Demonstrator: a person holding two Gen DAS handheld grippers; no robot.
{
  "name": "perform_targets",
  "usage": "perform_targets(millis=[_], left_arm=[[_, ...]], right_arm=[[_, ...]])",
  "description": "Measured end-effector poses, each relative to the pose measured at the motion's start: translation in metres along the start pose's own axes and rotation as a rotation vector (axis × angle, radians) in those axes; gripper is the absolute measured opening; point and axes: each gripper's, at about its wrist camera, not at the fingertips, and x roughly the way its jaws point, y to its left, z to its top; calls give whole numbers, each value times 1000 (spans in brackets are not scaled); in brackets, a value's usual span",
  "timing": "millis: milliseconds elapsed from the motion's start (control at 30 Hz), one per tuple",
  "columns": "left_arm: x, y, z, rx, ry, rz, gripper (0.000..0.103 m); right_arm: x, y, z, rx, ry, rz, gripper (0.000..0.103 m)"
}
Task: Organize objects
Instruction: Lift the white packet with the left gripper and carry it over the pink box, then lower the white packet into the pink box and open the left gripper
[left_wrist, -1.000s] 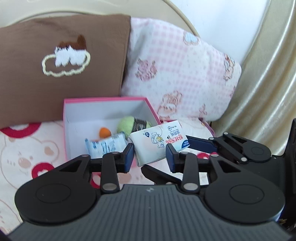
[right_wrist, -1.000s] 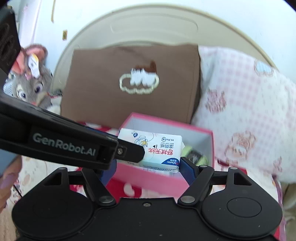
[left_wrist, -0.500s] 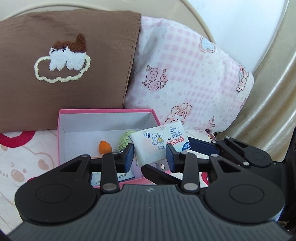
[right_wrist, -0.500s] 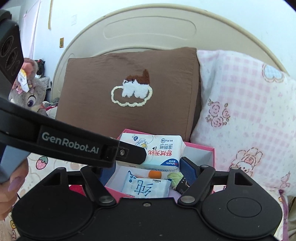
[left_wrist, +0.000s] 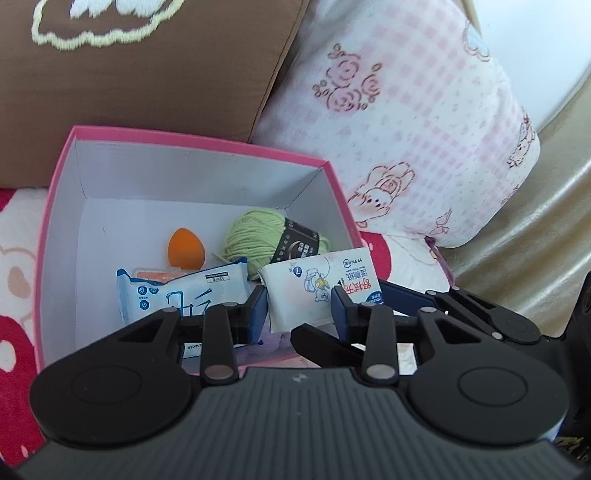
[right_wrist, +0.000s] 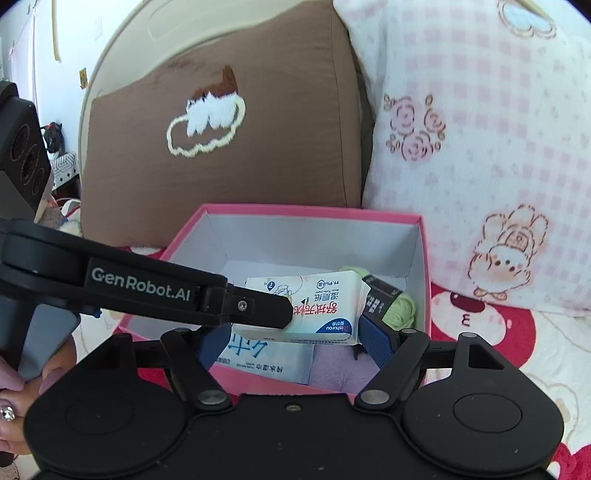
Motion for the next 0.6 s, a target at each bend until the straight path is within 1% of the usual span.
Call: perform_targets(millis=[233, 400, 600], left_arm=[[32, 21, 1, -67, 41, -30, 34], [49, 25, 1, -85, 36, -44, 34], [62, 27, -4, -93, 54, -47, 34]], right_arm=[[26, -5, -5, -29, 65, -35, 81], [34, -15, -7, -13, 82, -50, 81], [45, -21, -7, -4, 116, -73, 81]])
